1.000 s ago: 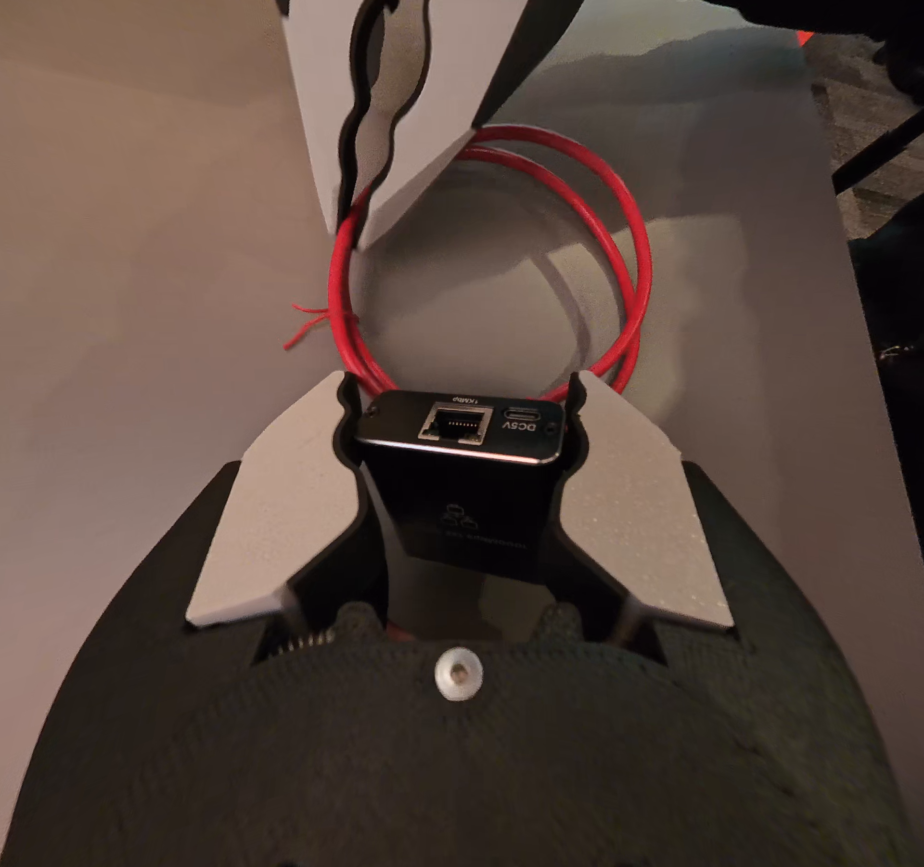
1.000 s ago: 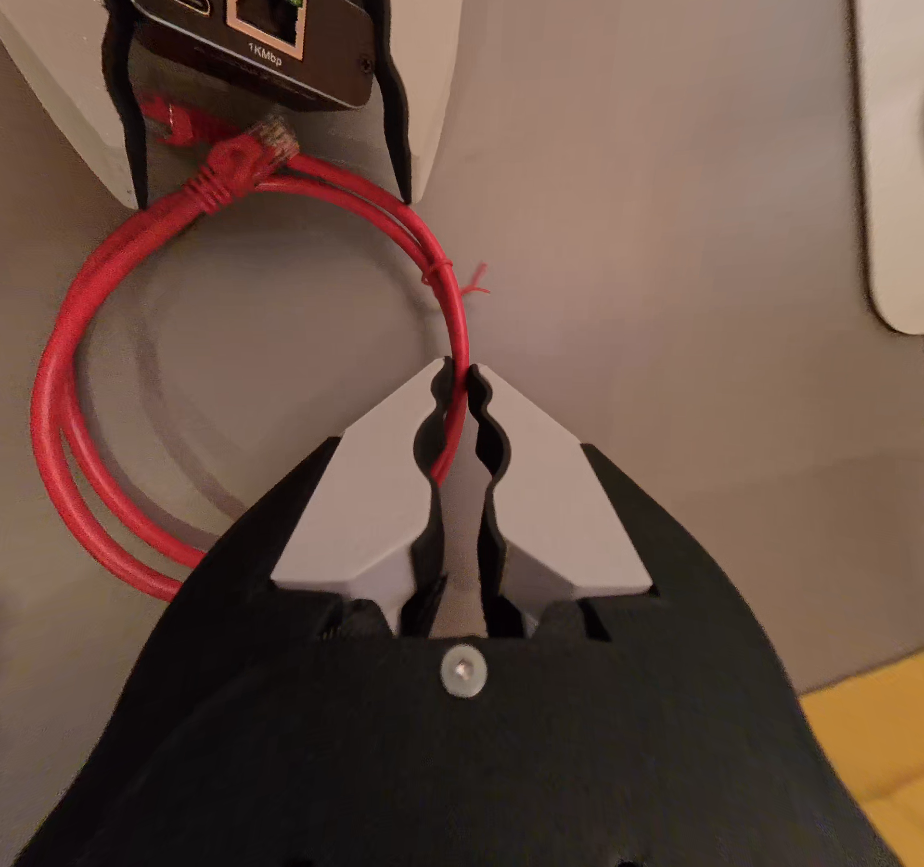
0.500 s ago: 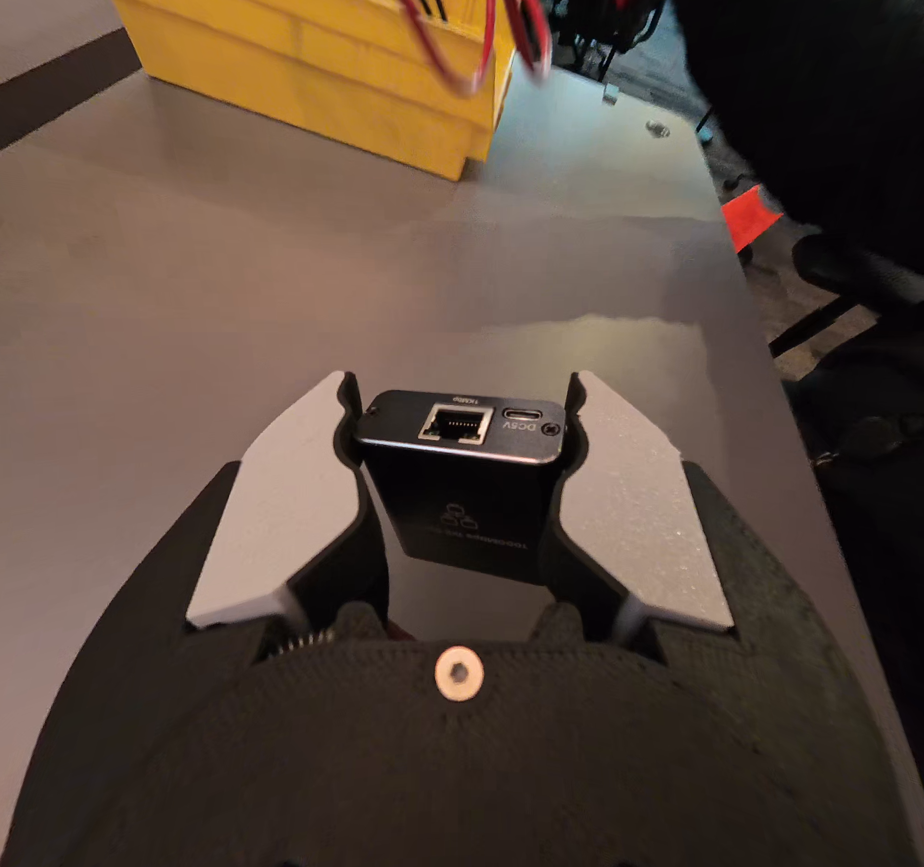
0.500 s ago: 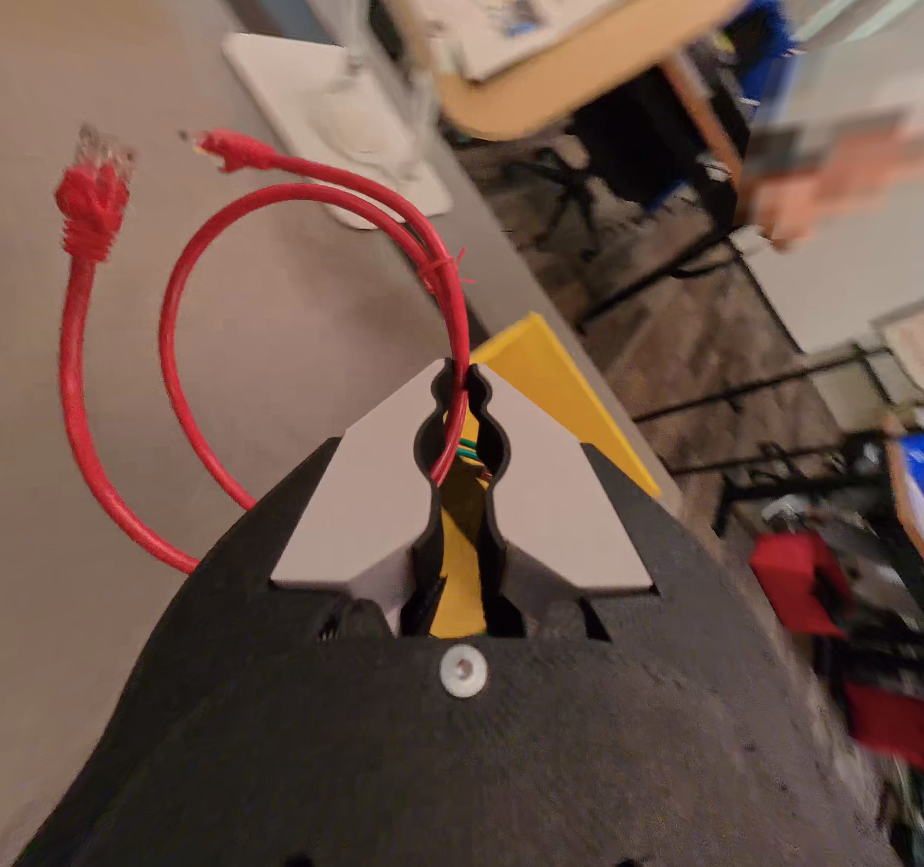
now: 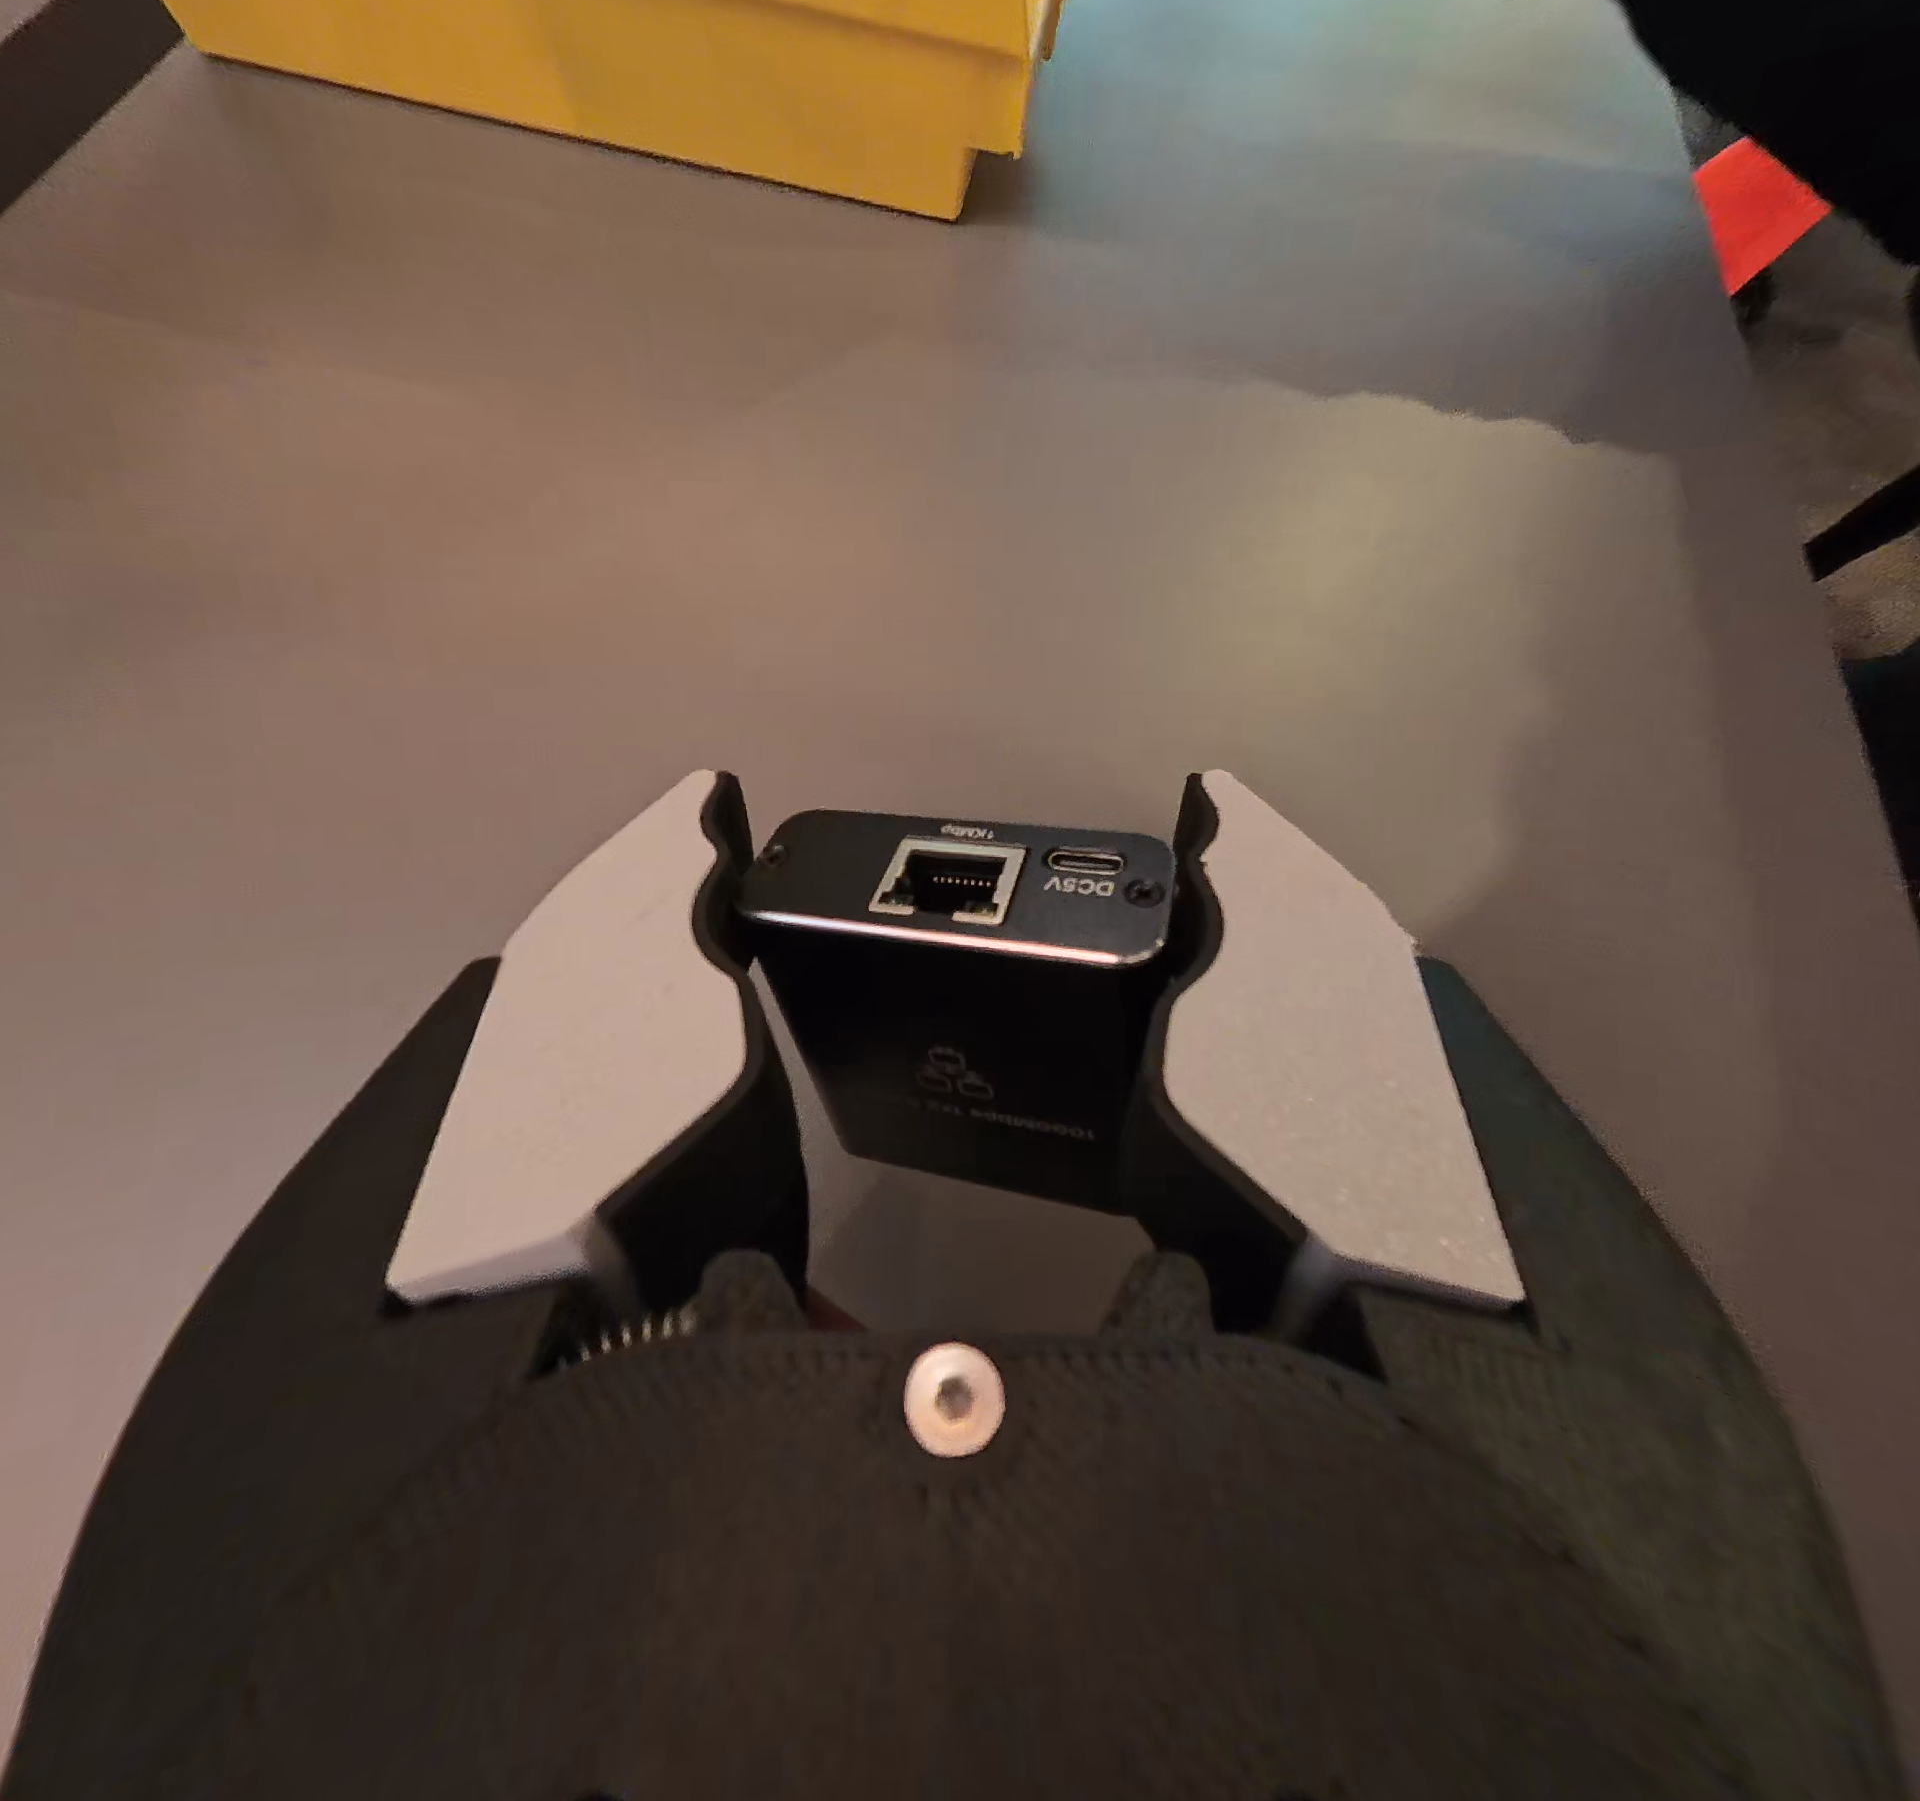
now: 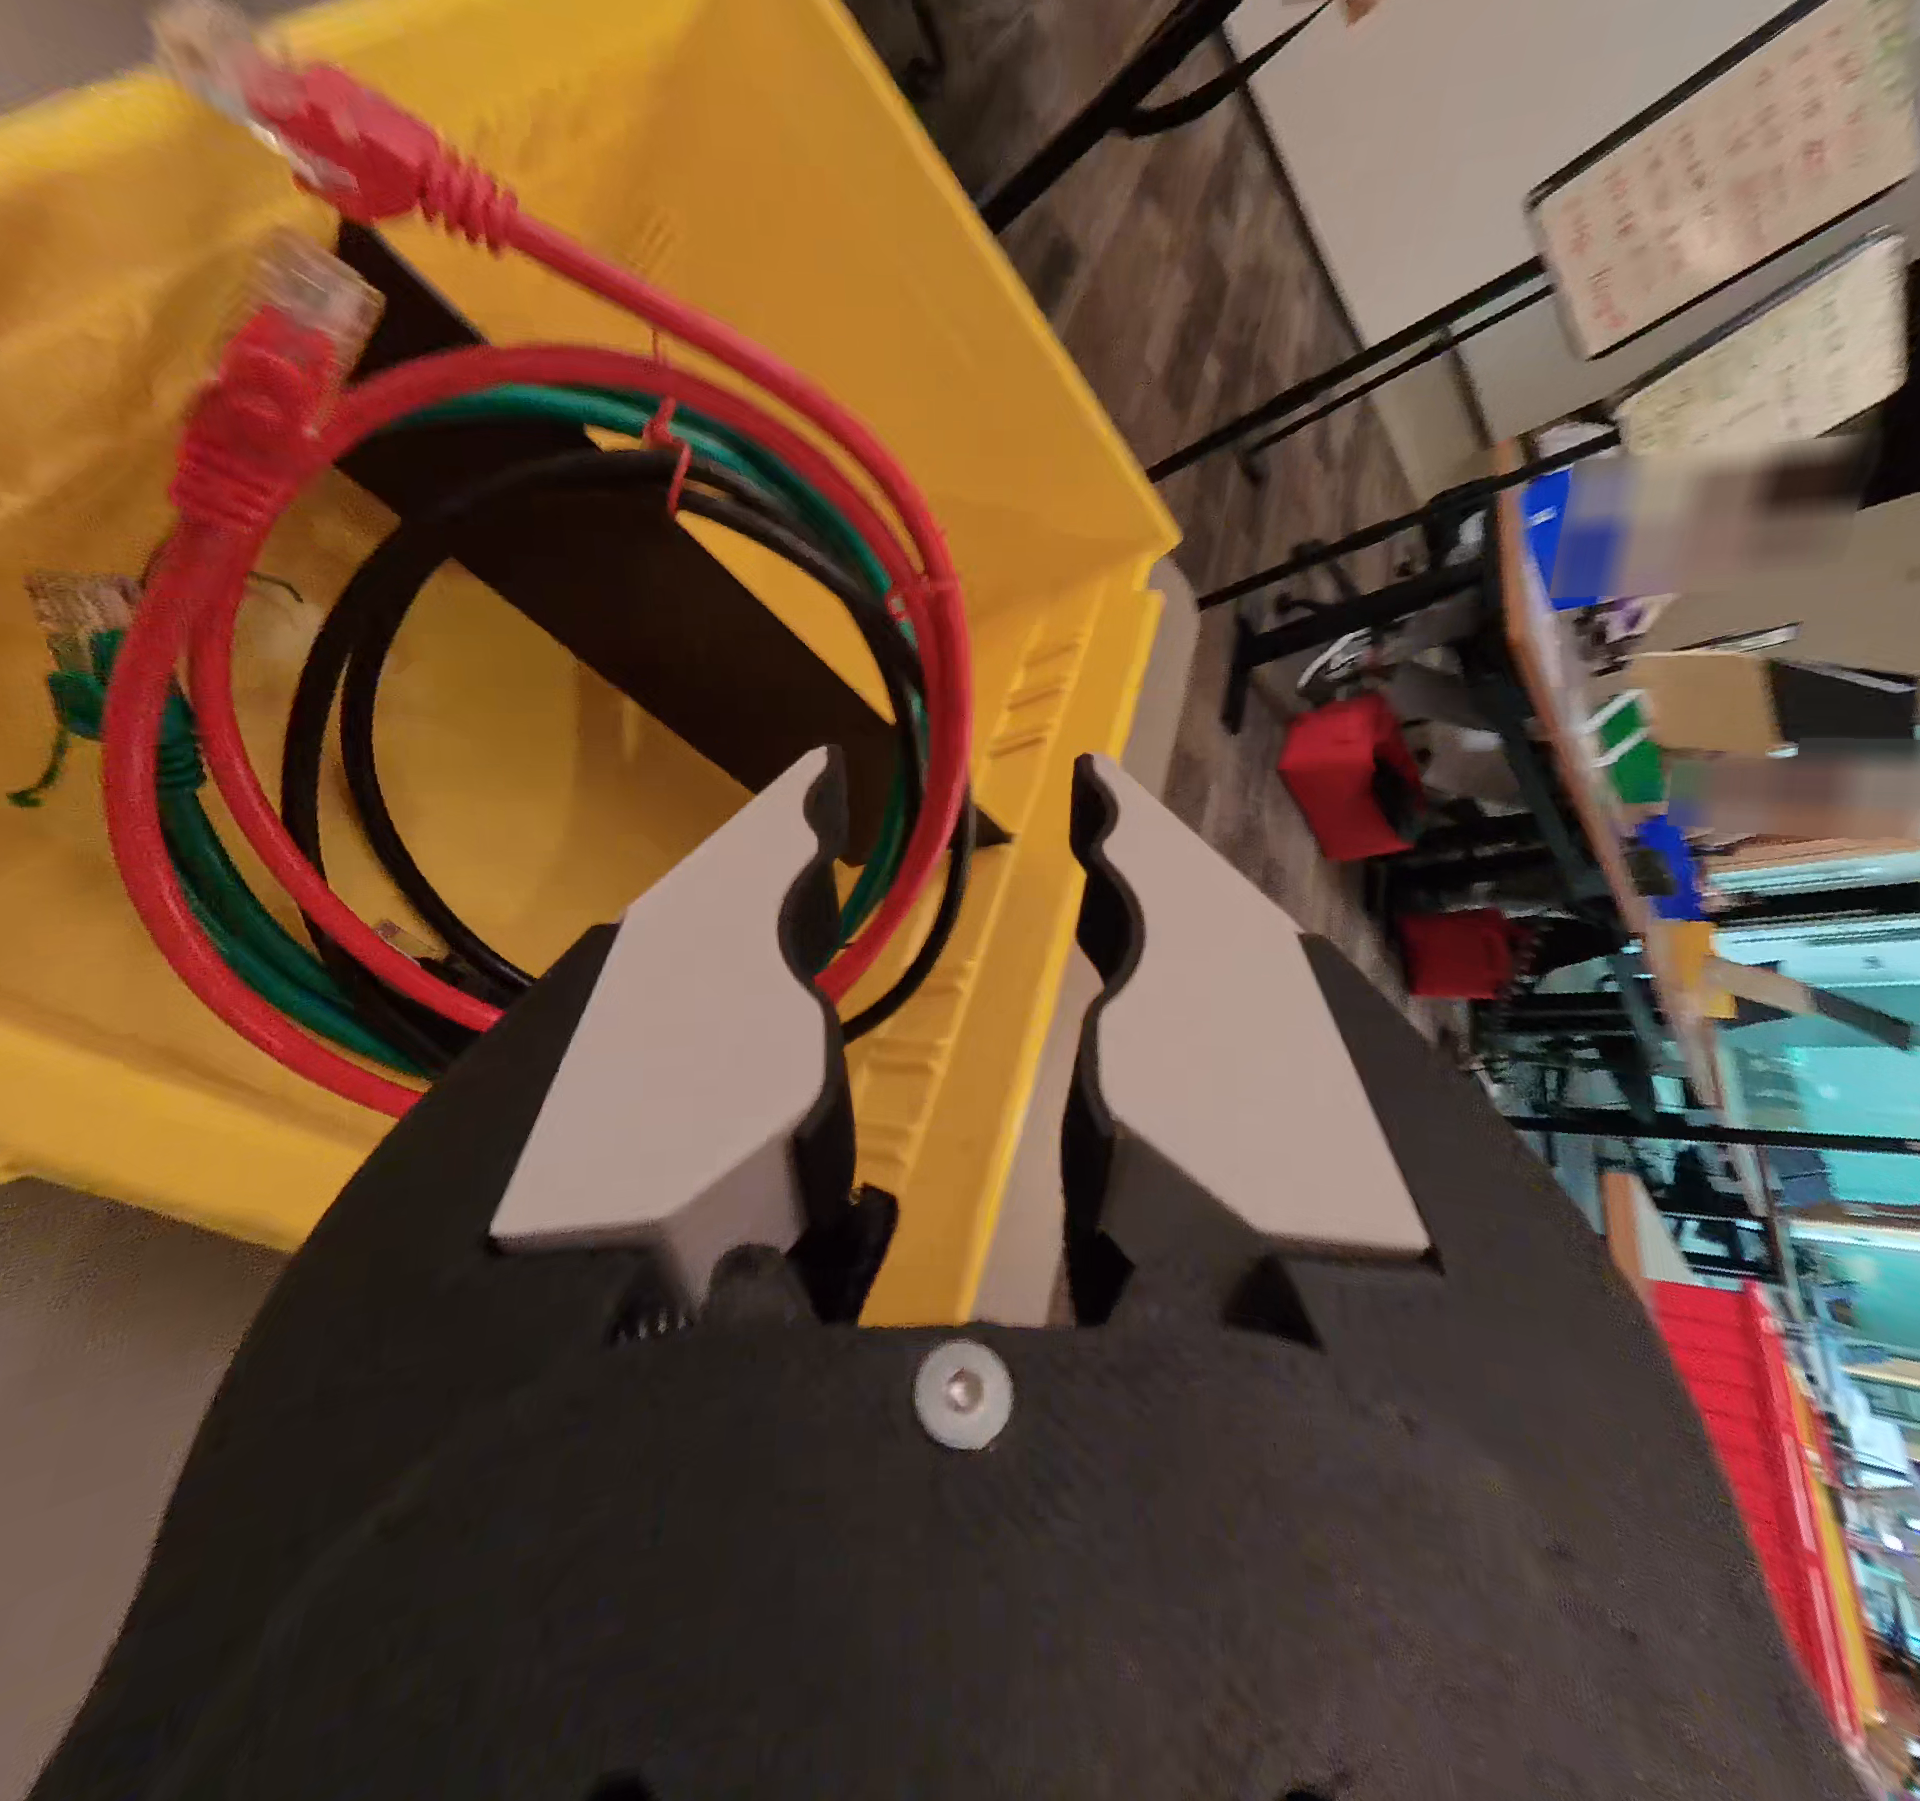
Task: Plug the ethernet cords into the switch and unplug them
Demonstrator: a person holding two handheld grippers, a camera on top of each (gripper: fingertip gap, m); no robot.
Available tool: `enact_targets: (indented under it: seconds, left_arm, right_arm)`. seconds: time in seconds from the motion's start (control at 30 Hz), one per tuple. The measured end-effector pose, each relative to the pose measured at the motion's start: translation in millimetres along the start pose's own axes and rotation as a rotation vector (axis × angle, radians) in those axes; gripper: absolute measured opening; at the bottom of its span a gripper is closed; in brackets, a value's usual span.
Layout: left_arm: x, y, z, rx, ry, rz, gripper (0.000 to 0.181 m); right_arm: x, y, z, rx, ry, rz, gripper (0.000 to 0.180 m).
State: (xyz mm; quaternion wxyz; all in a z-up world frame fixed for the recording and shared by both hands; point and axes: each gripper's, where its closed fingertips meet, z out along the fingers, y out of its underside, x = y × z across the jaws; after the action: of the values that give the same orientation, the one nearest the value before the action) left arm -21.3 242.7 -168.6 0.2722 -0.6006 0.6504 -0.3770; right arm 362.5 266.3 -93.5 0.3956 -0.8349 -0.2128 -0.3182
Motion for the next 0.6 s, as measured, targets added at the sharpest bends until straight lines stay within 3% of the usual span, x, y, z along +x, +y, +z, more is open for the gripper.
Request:
enact_targets:
  seconds: [0.13, 0.3, 0.47, 0.6]
  left_arm:
    - [-1, -16, 7, 0.023, -0.087, 0.089, 0.078]
    - [2, -34, 16, 0.030, -0.219, 0.221, 0.078]
    - [0, -37, 24, -0.034, -0.384, 0.385, 0.078]
    - [-10, -37, 27, -0.093, -0.518, 0.453, 0.078]
  right_arm:
    - [1, -59, -56, 0.175, 0.018, 0.042, 0.035]
    - [-129, -166, -128, 0.504, -0.556, 0.254, 0.033]
    - [-242, -199, -147, 0.475, -1.048, 0.447, 0.040]
    - [-290, -200, -146, 0.386, -1.216, 0.501, 0.042]
